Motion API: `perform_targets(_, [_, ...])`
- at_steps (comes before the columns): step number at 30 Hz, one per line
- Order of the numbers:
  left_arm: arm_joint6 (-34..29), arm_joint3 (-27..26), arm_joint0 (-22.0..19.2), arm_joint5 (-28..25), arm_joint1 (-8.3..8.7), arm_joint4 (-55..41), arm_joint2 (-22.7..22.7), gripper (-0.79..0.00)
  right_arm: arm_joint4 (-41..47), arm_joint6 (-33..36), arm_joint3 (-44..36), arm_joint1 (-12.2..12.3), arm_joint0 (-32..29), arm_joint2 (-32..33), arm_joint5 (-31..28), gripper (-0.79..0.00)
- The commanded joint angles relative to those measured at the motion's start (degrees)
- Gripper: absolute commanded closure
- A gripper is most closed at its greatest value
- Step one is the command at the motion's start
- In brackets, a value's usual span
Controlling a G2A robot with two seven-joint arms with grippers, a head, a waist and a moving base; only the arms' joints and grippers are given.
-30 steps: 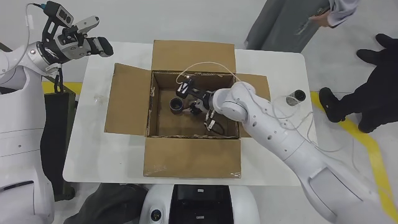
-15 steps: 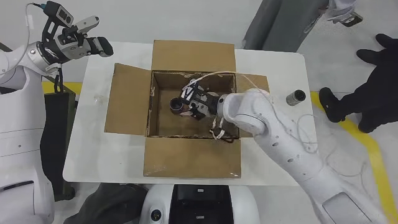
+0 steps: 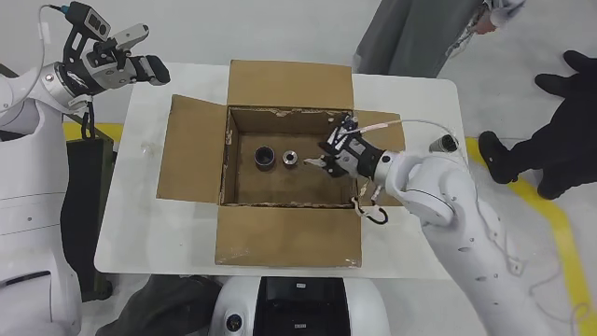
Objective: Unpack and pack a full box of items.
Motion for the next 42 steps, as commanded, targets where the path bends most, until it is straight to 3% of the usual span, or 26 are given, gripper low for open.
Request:
perform_targets(1, [0.0, 0.0, 0.0, 0.0, 0.00, 0.0, 0.0, -0.785, -0.1, -1.5, -0.7, 0.4, -1.4, 2.3, 0.4, -0.653])
perform_targets(17, [0.0, 0.0, 0.0, 0.0, 0.00, 0.0, 0.0, -0.785, 0.7, -8.0, -1.6, 2.7, -11.3, 17.4, 0.5, -0.699])
perform_targets(21, [0.0, 0.0, 0.0, 0.0, 0.00, 0.0, 0.0, -0.785, 1.2, -8.5, -0.4, 3.0, -12.0, 18.9, -0.2, -0.785])
perform_targets(42, [0.0, 0.0, 0.0, 0.0, 0.00, 0.0, 0.0, -0.785, 1.6, -9.0, 0.2, 3.2, -12.5, 19.7, -0.6, -0.773])
